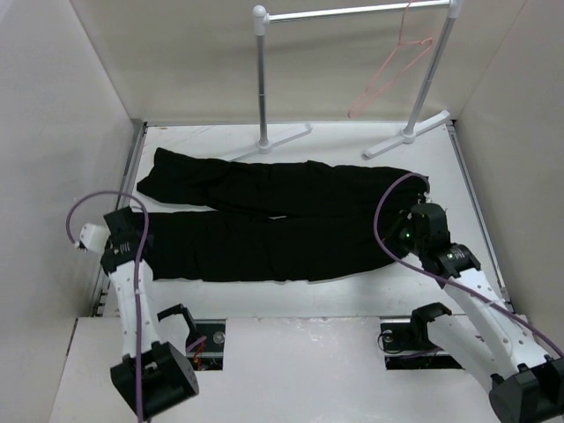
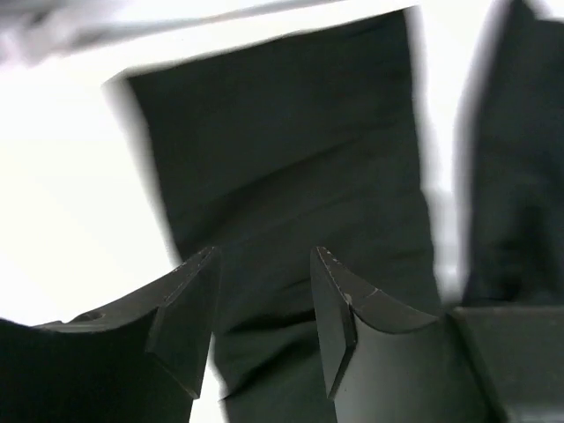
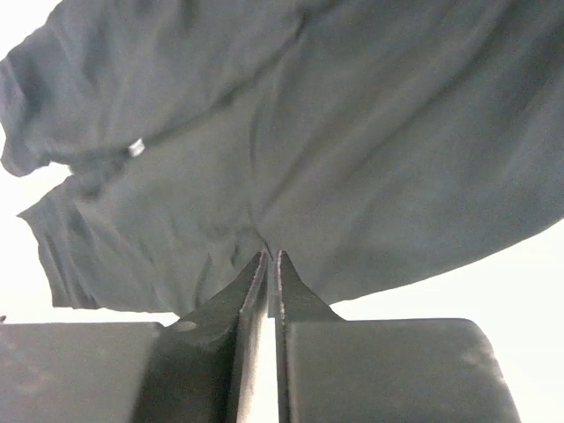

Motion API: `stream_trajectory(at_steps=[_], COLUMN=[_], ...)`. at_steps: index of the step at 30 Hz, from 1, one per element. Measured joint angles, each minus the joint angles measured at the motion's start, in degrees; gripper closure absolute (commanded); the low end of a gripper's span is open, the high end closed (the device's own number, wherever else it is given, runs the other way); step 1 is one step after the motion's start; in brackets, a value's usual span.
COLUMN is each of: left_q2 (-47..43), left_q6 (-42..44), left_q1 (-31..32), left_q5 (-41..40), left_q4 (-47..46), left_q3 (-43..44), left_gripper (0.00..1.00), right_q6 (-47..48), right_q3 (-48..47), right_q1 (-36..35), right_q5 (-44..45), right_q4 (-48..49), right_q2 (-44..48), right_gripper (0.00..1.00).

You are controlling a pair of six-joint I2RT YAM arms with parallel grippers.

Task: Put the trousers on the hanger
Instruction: Flatten out the trousers at the center of the board, then fold the trousers at the center of the board.

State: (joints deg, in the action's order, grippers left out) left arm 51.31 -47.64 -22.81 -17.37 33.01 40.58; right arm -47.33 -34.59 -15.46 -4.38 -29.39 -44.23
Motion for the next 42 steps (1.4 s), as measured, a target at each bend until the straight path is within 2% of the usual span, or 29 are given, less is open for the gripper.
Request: stream_trajectory(at_steps=[3, 6, 11, 15, 22, 24, 28, 31, 35, 42], left_q2=[-3.5, -2.3, 2.3, 6.6, 12.7, 12.8, 12.8, 12.7, 10.4, 7.1], left_q6=[-1.2, -2.8, -4.8, -6.4, -8.2, -8.8, -10.0, -10.6, -13.1, -16.2], left_q1=[-3.6, -6.8, -12.0, -14.4, -14.9, -15.3, -15.9, -15.9, -14.2, -9.6], left_q5=[1.0, 2.4, 3.1, 3.5, 3.7, 3.8, 5.1, 7.9, 11.8, 13.5], left_q4=[5.3, 6.7, 4.8, 1.8, -6.4, -8.8, -13.9, -15.7, -16.3, -15.1], left_q3=[-5.3, -9.0, -10.2, -10.2, -11.3, -11.8, -13.2, -13.9, -14.9, -14.9], left_gripper=[0.54, 0.52, 0.52, 0.52, 0.57, 0.64, 0.89, 0.95, 0.99, 1.0], right_q6=[-0.1, -0.1, 0.1, 0.2, 0.2, 0.2, -0.3, -2.5, -5.0, -5.8], right_q3=[0.5, 1.0, 1.6, 1.8, 1.8, 1.8, 2.9, 5.3, 7.2, 6.1], right_q1=[-2.2, -3.0, -2.5, -0.2, 4.7, 5.8, 7.9, 12.7, 20.9, 25.5], right_q5=[0.0, -0.2, -1.2, -2.3, -3.8, -4.0, -4.0, -3.3, -0.6, 6.7], right_q4=[-0.7, -1.6, -3.3, -5.0, -6.3, -6.2, -6.1, -6.2, -7.6, -11.0], right_q2=[0.0, 0.3, 2.6, 4.3, 5.2, 5.2, 4.3, 3.2, 0.3, -3.5], right_gripper=[0.63, 0.47, 0.39, 0.37, 0.36, 0.36, 0.39, 0.43, 0.46, 0.46])
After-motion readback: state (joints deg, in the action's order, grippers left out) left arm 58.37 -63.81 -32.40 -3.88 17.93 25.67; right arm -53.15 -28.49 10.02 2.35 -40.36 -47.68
